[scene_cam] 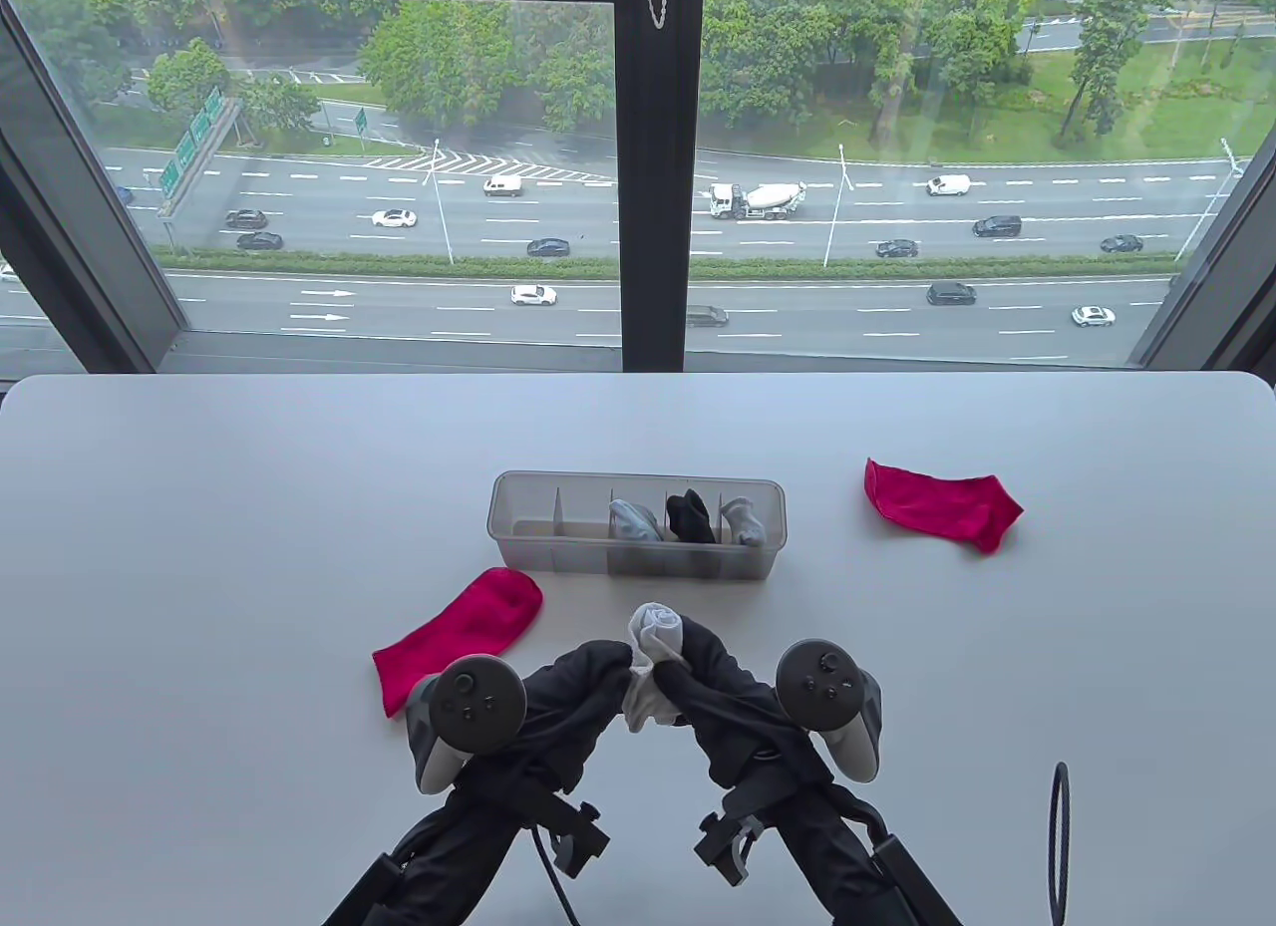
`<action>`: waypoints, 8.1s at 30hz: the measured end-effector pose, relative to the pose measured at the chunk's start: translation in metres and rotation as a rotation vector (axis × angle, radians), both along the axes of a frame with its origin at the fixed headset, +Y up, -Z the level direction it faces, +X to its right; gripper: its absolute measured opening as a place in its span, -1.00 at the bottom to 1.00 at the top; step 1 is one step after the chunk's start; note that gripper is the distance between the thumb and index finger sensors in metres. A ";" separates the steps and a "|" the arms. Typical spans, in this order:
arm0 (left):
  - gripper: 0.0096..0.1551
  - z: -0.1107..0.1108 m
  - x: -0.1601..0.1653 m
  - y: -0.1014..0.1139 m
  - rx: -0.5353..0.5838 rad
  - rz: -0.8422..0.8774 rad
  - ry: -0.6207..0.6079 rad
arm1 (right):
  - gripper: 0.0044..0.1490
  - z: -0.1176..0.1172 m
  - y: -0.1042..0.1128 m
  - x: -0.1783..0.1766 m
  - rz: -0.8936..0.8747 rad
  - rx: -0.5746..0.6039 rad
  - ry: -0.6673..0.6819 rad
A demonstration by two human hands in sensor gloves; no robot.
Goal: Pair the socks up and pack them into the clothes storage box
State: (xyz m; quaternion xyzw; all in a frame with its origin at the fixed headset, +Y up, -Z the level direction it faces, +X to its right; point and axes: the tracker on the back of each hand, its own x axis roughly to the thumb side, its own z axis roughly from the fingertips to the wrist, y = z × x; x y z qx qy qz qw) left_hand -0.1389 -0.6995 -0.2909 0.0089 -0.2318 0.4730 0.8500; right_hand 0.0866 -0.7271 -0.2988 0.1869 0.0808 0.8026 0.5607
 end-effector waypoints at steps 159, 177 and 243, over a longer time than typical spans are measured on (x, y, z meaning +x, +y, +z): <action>-0.38 -0.005 -0.003 -0.003 -0.090 0.129 0.027 | -0.12 0.007 -0.006 -0.016 0.086 0.044 -0.058; -0.42 -0.010 -0.012 -0.003 -0.208 0.168 0.038 | -0.33 0.002 0.008 -0.009 0.199 0.157 -0.035; -0.47 -0.062 -0.023 0.065 0.180 -0.399 0.522 | -0.15 -0.013 0.011 0.060 1.093 0.191 -0.286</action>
